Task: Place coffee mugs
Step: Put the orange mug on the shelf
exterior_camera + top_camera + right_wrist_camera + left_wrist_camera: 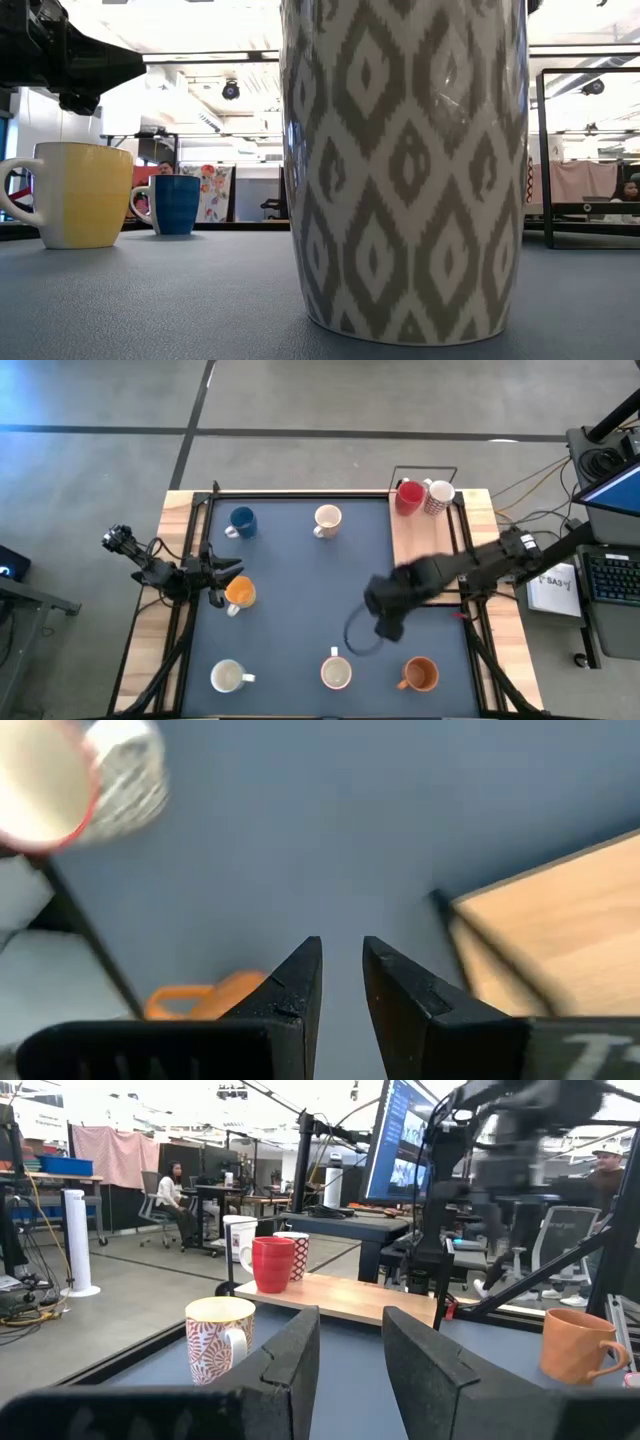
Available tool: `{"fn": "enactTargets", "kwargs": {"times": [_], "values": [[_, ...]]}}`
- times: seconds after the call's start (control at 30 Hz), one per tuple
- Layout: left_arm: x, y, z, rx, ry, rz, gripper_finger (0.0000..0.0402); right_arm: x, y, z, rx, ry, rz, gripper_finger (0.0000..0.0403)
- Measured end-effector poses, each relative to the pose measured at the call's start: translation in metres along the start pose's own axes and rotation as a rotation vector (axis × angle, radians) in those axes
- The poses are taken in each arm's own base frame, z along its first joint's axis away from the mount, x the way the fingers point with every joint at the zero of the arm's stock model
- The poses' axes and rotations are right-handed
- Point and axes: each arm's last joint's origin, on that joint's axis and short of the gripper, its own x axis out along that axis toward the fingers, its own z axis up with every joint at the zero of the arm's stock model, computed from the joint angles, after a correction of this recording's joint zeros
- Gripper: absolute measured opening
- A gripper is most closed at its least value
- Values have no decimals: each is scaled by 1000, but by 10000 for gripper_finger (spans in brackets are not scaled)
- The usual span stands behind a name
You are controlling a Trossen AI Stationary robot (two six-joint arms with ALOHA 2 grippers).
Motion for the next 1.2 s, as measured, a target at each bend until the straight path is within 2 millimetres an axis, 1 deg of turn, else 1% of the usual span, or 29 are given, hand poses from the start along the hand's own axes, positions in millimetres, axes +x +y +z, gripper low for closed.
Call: {"fn": "enactTargets", "kwargs": {"times": [0.13, 0.23, 0.3, 0.43, 0.53, 0.63, 0.73, 0.9, 1.1, 1.2], "values": [[0, 0, 0, 0, 0, 0, 95, 4, 29, -29, -11, 20, 14, 66], [0, 0, 0, 0, 0, 0, 95, 6, 45, -51, -23, 33, 15, 66], [0, 0, 0, 0, 0, 0, 95, 9, 52, -63, -6, 37, 13, 66], [0, 0, 0, 0, 0, 0, 95, 20, 57, -79, 24, 52, -28, 66], [0, 0, 0, 0, 0, 0, 95, 29, 57, -84, 17, 59, -50, 73], [0, 0, 0, 0, 0, 0, 95, 36, 54, -85, -3, 68, -81, 89], [0, 0, 0, 0, 0, 0, 95, 44, 51, -87, -48, 82, -104, 109], [0, 0, 0, 0, 0, 0, 95, 62, 47, -90, -119, 106, -117, 132], [0, 0, 0, 0, 0, 0, 95, 81, 38, -94, -212, 131, -173, 129], [0, 0, 0, 0, 0, 0, 95, 88, 37, -96, -222, 151, -155, 121]]}}
